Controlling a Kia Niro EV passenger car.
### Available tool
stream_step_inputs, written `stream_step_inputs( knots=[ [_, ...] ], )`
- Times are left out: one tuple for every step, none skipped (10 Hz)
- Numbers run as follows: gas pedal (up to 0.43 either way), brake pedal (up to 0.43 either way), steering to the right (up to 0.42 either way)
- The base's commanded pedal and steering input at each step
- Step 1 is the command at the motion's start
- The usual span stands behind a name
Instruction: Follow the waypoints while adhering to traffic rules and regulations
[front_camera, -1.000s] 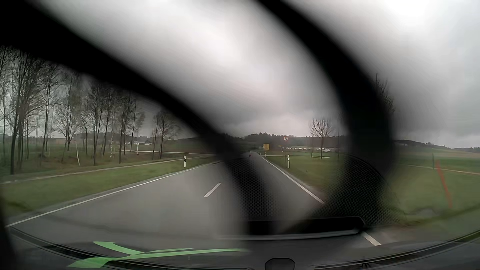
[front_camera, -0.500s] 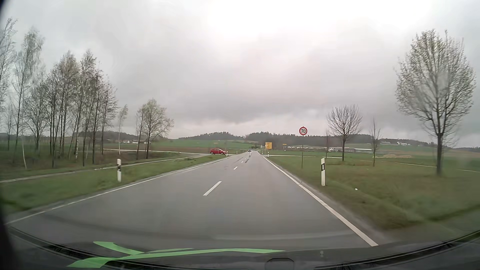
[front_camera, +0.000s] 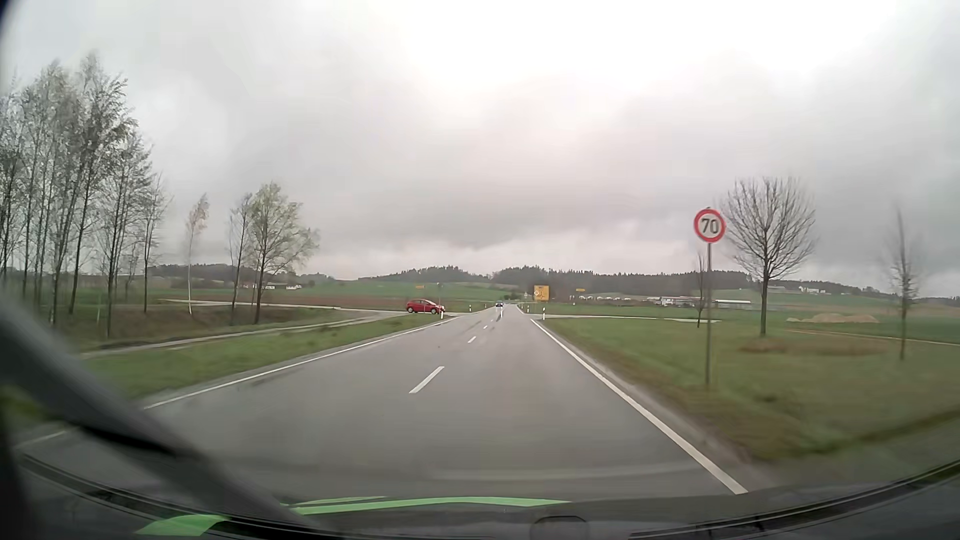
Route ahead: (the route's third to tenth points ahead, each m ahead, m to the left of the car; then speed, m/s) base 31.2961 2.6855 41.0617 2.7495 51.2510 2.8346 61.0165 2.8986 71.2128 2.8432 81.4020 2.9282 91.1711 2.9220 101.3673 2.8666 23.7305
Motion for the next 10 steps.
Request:
stream_step_inputs(
  knots=[
    [0.067, 0.000, 0.003],
    [0.067, 0.000, 0.001],
    [0.067, 0.000, -0.001],
    [0.067, 0.000, -0.004],
    [0.067, 0.000, -0.004],
    [0.067, 0.000, -0.004],
    [0.059, 0.000, -0.003],
    [0.000, 0.000, -0.003],
    [0.000, 0.000, -0.003],
    [0.000, 0.000, -0.003]
  ],
)
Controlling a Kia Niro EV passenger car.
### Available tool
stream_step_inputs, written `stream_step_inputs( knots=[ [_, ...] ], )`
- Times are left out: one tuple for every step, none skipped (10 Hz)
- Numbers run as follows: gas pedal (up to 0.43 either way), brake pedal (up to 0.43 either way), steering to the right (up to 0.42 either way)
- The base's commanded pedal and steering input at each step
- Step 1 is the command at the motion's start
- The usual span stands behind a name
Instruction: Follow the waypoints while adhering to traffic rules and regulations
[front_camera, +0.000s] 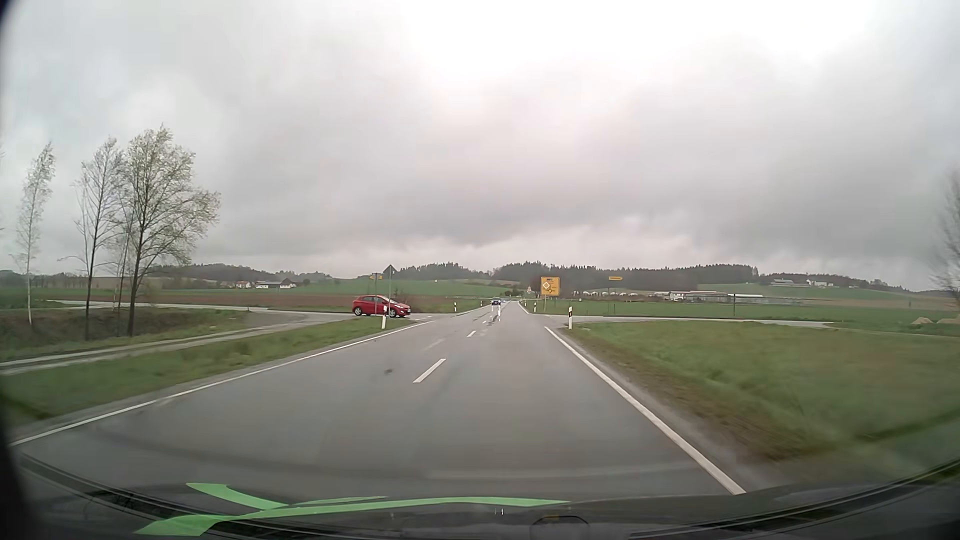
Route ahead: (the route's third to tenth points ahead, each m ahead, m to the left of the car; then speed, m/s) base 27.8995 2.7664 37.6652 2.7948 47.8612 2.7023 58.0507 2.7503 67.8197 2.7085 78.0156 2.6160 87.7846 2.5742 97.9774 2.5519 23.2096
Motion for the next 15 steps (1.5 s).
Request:
stream_step_inputs(
  knots=[
    [0.000, 0.000, -0.003],
    [0.000, 0.000, -0.002],
    [0.000, 0.000, -0.002],
    [0.000, 0.000, -0.001],
    [0.000, 0.000, 0.000],
    [0.000, 0.000, -0.001],
    [0.000, 0.000, 0.000],
    [0.000, 0.000, -0.001],
    [0.000, 0.000, -0.001],
    [0.000, 0.000, -0.001],
    [0.000, 0.000, 0.000],
    [0.000, 0.000, -0.001],
    [0.000, 0.000, 0.000],
    [0.000, 0.000, -0.001],
    [0.000, 0.030, 0.000]
  ],
)
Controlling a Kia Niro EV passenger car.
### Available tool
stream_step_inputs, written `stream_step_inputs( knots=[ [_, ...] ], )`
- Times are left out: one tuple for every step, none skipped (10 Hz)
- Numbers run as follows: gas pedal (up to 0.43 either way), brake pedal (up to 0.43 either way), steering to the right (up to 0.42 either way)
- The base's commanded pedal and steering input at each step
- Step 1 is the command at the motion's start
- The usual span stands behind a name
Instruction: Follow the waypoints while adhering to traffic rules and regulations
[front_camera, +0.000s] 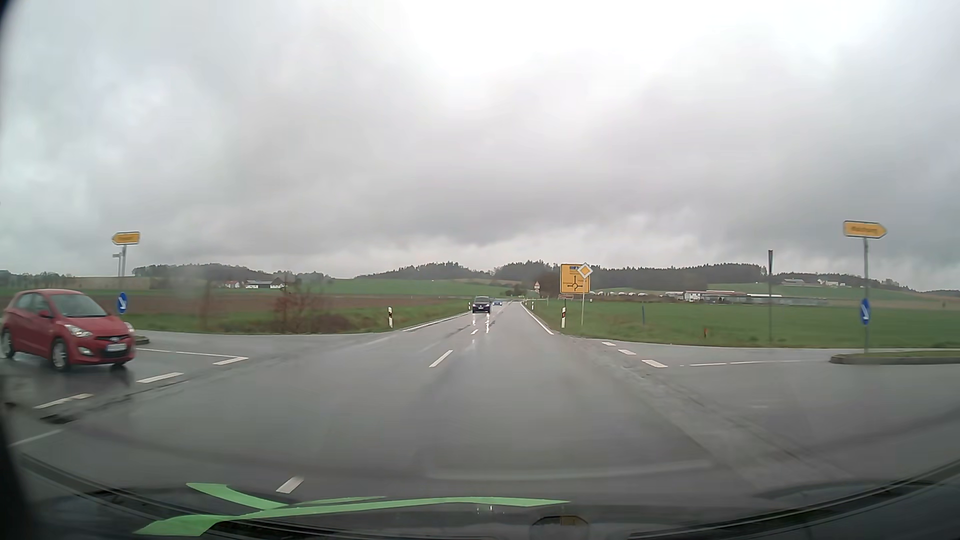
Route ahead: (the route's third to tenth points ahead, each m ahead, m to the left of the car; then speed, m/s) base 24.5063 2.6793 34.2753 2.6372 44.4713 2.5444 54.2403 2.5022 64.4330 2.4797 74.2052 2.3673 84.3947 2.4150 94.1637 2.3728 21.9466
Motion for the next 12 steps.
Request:
stream_step_inputs(
  knots=[
    [0.000, 0.049, -0.001],
    [0.000, 0.055, -0.001],
    [0.000, 0.061, -0.001],
    [0.000, 0.061, -0.001],
    [0.000, 0.061, -0.001],
    [0.000, 0.067, -0.001],
    [0.000, 0.067, -0.001],
    [0.000, 0.067, -0.001],
    [0.000, 0.067, -0.001],
    [0.000, 0.061, -0.001],
    [0.000, 0.049, -0.002],
    [0.000, 0.037, -0.002]
  ],
)
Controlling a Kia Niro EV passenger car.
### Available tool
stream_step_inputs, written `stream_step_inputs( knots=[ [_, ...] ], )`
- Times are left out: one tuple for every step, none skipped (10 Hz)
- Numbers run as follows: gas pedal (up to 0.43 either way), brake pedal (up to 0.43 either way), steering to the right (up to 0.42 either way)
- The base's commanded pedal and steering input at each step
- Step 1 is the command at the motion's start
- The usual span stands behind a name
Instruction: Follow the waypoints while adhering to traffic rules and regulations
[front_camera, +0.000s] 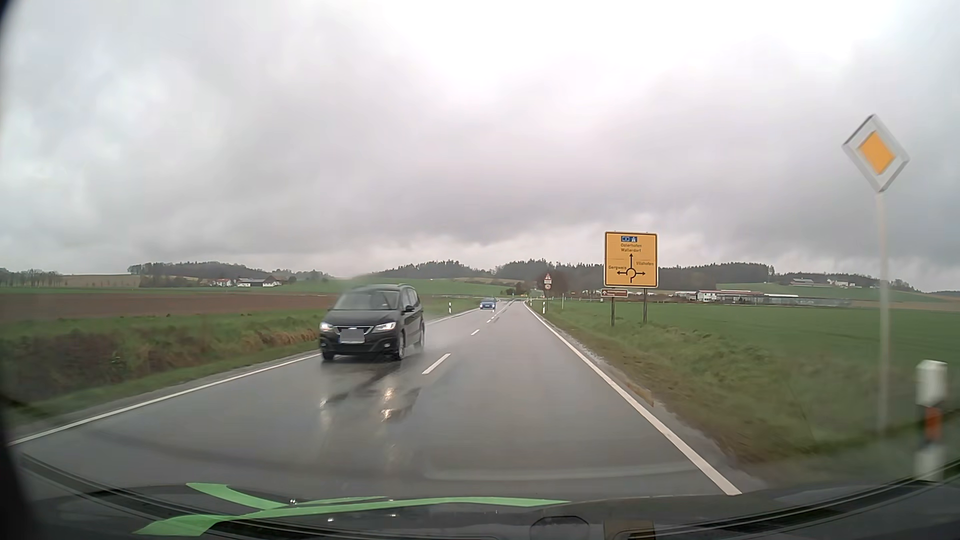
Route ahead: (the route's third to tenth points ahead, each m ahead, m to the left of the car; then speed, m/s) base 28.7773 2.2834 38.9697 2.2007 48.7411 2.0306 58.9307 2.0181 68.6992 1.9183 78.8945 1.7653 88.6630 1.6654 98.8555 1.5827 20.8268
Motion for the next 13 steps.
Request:
stream_step_inputs(
  knots=[
    [0.000, 0.018, -0.002],
    [0.000, 0.000, -0.001],
    [0.000, 0.000, -0.001],
    [0.000, 0.000, 0.000],
    [0.000, 0.000, 0.000],
    [0.000, 0.000, 0.000],
    [0.000, 0.000, 0.000],
    [0.000, 0.000, 0.000],
    [0.000, 0.000, 0.000],
    [0.000, 0.000, 0.000],
    [0.000, 0.000, 0.000],
    [0.000, 0.000, 0.003],
    [0.000, 0.000, 0.004]
  ],
)
